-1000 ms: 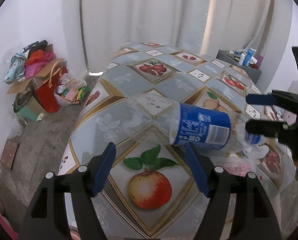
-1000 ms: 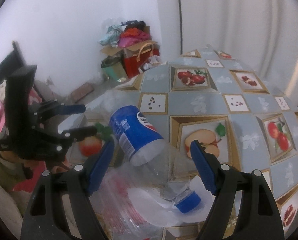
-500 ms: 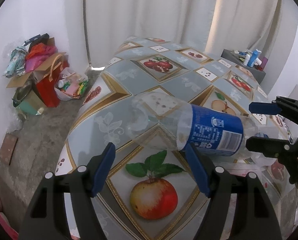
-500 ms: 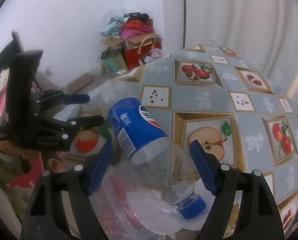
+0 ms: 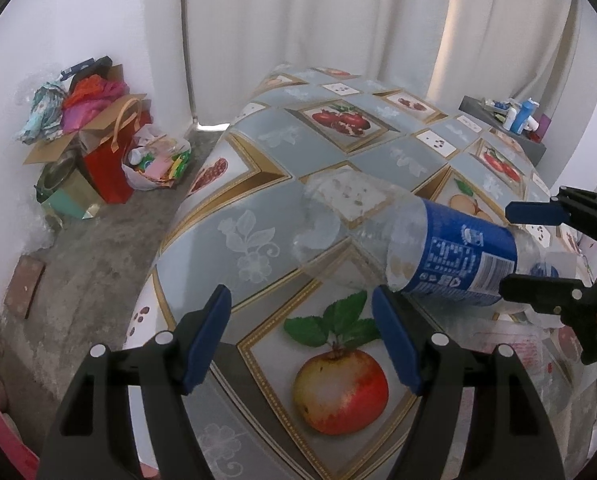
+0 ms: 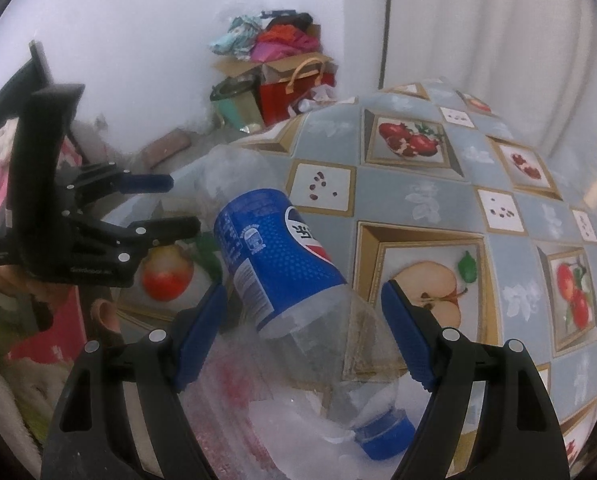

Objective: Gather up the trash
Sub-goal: 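Grasp the blue Pepsi bottle around its label with the right gripper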

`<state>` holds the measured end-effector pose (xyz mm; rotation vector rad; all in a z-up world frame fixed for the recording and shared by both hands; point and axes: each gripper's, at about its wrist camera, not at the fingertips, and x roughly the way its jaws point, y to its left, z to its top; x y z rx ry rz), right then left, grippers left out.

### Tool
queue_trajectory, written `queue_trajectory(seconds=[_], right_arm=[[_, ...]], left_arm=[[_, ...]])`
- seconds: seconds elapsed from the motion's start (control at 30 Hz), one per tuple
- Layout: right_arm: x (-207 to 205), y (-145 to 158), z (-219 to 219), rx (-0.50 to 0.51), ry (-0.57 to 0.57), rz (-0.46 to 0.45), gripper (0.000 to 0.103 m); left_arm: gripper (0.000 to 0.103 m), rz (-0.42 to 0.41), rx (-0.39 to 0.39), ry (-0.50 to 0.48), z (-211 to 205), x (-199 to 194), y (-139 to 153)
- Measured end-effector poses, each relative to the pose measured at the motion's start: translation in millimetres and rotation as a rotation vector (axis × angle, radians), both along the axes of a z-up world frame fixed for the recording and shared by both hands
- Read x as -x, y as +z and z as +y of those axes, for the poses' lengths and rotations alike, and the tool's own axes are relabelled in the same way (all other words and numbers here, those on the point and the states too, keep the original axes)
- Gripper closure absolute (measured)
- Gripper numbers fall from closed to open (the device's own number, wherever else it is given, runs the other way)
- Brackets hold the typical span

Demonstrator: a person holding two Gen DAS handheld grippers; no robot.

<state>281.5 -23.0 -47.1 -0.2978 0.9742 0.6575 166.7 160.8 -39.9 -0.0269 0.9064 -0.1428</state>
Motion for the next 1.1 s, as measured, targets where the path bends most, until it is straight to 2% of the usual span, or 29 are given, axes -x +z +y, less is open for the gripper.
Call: queue_trajectory(seconds=[0.63,1.1], right_arm=[[-8.9,-16.2,11.9,0.065,0.057,0.022,0.031],[-5.7,-17.1,13.5,0.073,0.065,-0.024,0.037]], left_arm=[[0.032,0.015,-0.003,0.001,0.3,-3.0,-9.2],[0.032,0.018,-0.002,0.009,3.0,-4.1,-12.4]])
